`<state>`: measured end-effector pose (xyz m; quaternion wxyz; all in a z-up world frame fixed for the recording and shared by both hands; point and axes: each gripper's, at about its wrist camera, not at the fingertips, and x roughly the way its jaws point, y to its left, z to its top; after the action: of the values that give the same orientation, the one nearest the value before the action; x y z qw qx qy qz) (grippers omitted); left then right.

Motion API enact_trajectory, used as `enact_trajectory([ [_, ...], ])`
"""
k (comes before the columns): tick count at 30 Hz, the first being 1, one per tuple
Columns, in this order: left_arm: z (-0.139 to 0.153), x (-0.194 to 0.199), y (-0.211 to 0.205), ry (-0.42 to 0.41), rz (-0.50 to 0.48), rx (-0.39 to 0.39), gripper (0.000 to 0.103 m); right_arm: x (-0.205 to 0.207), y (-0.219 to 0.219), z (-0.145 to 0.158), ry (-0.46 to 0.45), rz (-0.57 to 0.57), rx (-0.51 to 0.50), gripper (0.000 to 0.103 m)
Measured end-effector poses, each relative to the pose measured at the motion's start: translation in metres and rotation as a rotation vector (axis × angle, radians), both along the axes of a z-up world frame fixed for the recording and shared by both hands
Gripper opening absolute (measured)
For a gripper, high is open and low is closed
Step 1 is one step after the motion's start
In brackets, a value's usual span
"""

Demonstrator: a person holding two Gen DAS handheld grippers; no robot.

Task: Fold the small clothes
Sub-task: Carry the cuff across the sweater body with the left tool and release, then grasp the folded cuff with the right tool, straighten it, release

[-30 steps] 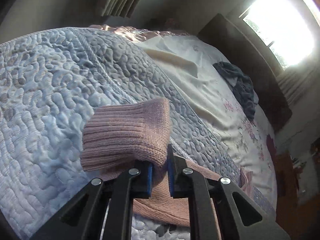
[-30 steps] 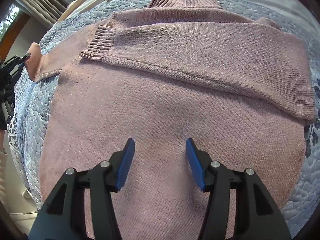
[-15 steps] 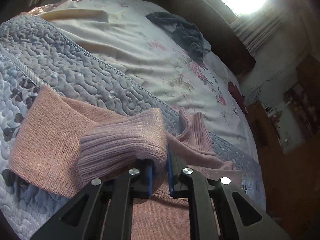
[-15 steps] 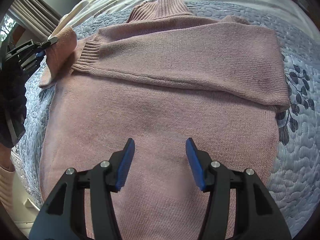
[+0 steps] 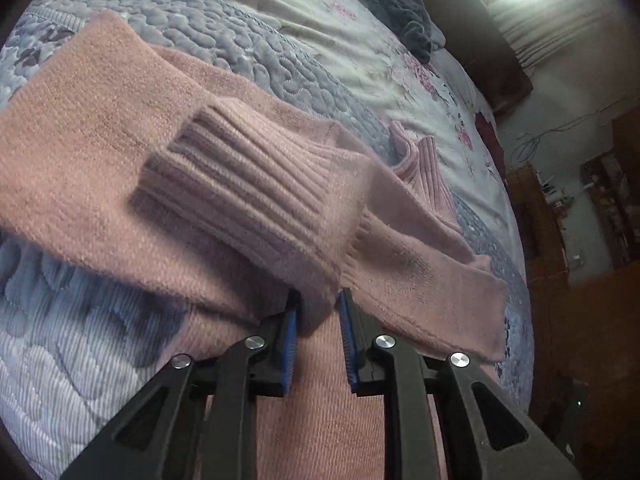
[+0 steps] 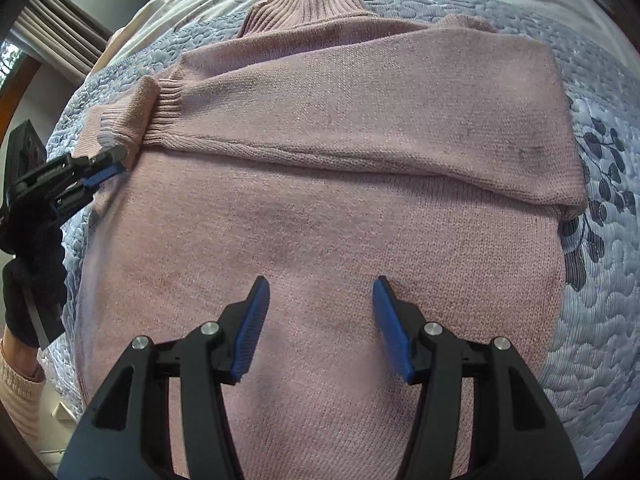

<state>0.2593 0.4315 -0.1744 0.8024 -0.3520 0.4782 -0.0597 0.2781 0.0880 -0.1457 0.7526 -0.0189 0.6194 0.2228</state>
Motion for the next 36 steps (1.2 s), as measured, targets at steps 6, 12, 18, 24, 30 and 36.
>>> enact_trajectory([
  [6,0.055,-0.03,0.047,-0.102,0.069,0.225,0.019,0.013,0.048,0.025,-0.015,0.06,0.052,0.055],
  [12,0.043,0.007,0.096,0.04,0.154,0.41,0.02,0.035,0.115,0.037,0.028,0.113,0.117,0.055],
  [18,0.006,0.013,0.106,0.104,0.121,0.377,0.02,0.057,0.167,0.027,0.08,0.126,0.111,0.055],
  [24,0.012,0.001,0.117,0.056,0.141,0.299,0.02,0.072,0.211,0.019,0.159,0.119,0.201,0.055],
  [30,0.036,-0.016,0.119,0.0,0.168,0.298,0.024,0.082,0.239,-0.009,0.235,0.096,0.189,0.023],
  [36,0.056,-0.017,0.117,-0.038,0.164,0.339,0.024,0.074,0.209,0.038,0.121,0.117,0.303,0.011],
])
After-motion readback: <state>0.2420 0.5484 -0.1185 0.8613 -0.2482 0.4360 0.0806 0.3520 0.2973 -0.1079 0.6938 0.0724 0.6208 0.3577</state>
